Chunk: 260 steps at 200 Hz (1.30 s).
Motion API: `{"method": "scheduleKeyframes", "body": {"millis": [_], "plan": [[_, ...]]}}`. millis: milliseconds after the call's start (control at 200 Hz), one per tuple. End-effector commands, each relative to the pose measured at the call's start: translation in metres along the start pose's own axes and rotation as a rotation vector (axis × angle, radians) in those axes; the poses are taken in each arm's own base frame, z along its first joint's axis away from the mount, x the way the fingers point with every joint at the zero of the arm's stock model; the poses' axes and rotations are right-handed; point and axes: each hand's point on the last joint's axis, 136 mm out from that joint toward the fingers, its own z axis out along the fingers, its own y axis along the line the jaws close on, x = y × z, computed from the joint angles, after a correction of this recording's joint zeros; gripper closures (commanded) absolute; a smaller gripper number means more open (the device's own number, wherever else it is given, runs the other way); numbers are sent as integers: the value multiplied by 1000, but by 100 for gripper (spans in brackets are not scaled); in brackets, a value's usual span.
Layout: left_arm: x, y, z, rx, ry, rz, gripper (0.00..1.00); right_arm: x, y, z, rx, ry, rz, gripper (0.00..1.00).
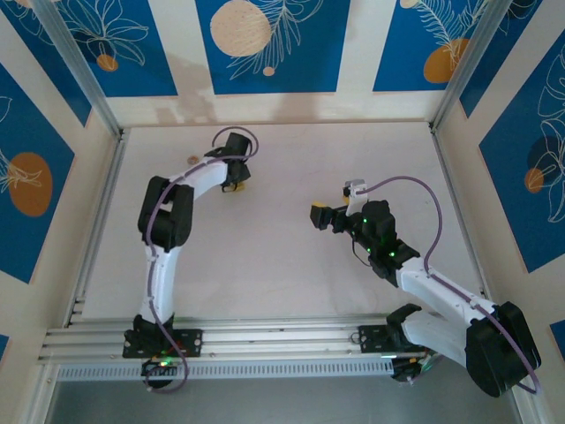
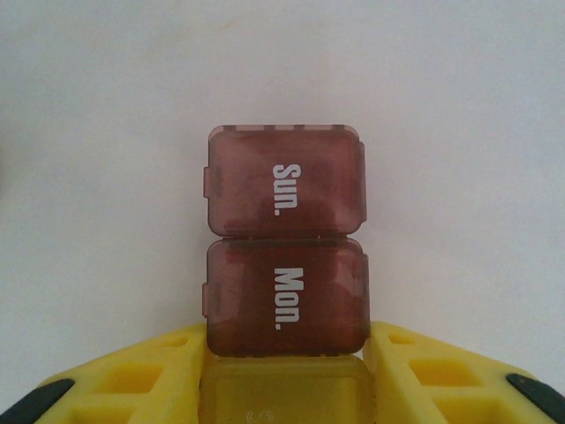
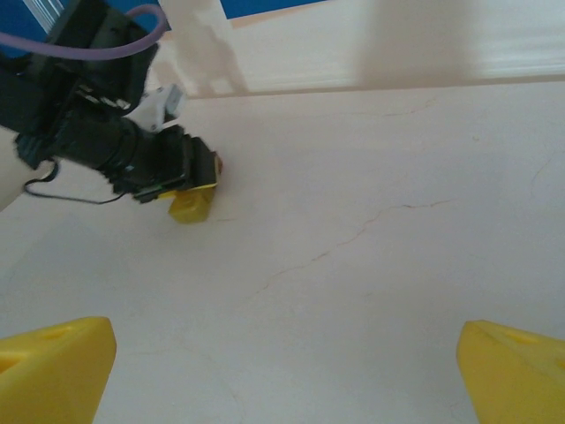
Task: Sort the pills into containers
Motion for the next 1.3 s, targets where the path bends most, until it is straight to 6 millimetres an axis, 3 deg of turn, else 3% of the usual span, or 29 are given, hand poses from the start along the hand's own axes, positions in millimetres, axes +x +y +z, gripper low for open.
{"method": "scheduleKeyframes", "body": {"millis": [0,300,490,590,760,965,1095,1210,1295], "plan": [[-11,-10,-46,152,-37,-229,59,-13,4,-5,-13,-37,11,1],[66,-18,-125,181,-75,-225,57,-18,-2,-11,20,-60,15,1],[119,-33,-145,186,-98,-217,57,-16,-16,-12,87,-62,31,1],[136,-36,-145,157,-117,-211,57,-15,-28,-14,134,-69,60,1],[169,-41,-125,136,-49,-248,57,-14,-49,-23,196,-86,149,1],[188,-36,-109,90,-44,-325,55,-12,-65,-31,232,-98,228,1],[191,-41,-105,91,-29,-344,45,-11,-71,-31,238,-97,258,1],[185,-45,-110,85,-33,-300,27,-10,-72,-31,237,-95,271,1],[181,-47,-116,107,-26,-269,22,-9,-73,-31,235,-95,274,1]]}}
